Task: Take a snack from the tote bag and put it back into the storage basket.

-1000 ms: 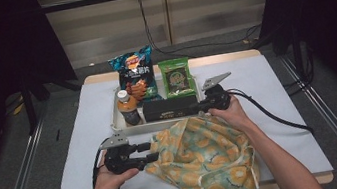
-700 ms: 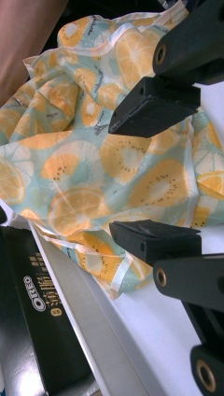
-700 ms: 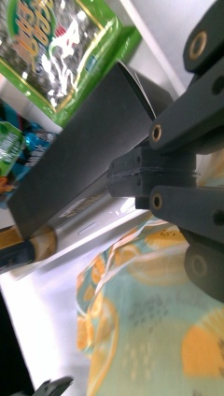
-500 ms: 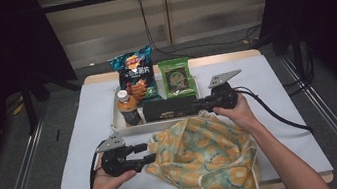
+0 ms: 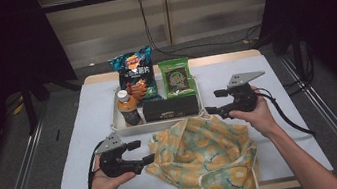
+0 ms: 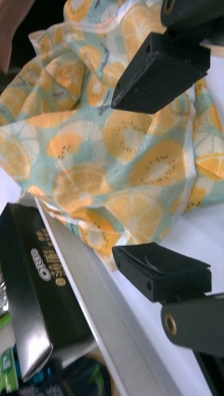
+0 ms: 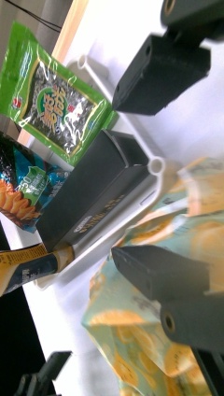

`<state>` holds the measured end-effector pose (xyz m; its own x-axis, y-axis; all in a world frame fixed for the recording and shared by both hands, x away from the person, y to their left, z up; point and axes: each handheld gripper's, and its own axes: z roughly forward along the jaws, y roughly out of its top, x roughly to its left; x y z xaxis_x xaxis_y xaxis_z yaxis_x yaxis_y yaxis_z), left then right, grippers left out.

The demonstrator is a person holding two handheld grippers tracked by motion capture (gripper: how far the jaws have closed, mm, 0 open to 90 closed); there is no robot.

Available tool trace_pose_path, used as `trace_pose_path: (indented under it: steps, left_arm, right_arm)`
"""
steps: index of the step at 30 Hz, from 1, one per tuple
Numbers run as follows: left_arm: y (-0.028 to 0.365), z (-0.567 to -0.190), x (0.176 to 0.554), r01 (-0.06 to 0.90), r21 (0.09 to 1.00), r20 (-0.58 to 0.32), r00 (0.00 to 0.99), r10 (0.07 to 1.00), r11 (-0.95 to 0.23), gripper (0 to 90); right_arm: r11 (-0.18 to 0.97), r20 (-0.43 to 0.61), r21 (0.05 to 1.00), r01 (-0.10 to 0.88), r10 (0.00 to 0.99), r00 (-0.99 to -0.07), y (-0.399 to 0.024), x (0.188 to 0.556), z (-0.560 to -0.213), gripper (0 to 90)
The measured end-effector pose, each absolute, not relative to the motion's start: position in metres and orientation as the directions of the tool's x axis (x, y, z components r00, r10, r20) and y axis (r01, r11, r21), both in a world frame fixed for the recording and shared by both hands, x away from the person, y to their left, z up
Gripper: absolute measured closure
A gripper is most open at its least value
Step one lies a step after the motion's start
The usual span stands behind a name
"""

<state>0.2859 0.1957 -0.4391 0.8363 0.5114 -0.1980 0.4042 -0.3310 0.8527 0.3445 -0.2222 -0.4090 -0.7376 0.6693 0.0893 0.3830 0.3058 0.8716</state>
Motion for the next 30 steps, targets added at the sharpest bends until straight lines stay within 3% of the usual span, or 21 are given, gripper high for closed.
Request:
trace_pose_path:
  steps: [12,30]
  left_arm:
    - [0.202,-0.432,0.284,0.388,0.870,-0.149,0.794,0.590,-0.303,9.6]
    - [0.239,-0.441,0.252,0.431,0.861,-0.165,0.740,0.652,-0.271,3.9]
  right_arm:
    - [0.263,0.071,0.890,0.373,0.727,-0.683,-0.261,0.304,-0.401,6.1]
    - [0.148,0.094,0.912,0.384,0.834,-0.544,-0.309,0.222,-0.408,3.0]
